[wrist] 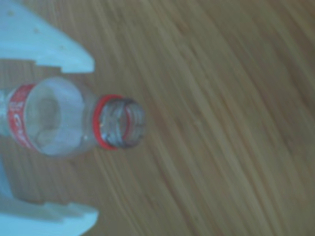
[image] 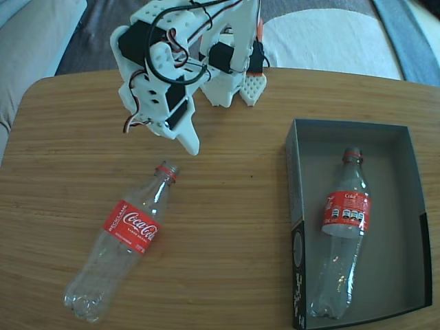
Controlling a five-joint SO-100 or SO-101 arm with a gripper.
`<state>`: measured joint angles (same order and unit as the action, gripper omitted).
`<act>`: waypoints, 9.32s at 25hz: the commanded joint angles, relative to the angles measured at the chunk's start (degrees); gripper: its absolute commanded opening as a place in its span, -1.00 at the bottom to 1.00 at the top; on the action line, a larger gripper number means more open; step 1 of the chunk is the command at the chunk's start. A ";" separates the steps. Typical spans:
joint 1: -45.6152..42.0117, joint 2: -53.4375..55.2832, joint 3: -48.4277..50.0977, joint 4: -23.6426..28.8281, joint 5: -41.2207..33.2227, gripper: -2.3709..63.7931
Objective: Grasp the bottles and put them in the box.
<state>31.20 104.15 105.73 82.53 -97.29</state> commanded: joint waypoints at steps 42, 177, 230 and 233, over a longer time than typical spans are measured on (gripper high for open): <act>-2.64 -15.12 -6.06 -14.68 10.72 0.09; -90.88 -26.54 -36.56 -13.01 60.73 -0.93; -91.76 -30.76 -45.09 12.39 51.24 -0.93; -91.85 -33.31 -45.44 12.39 50.63 -0.93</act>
<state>-60.38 70.22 61.70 94.13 -46.49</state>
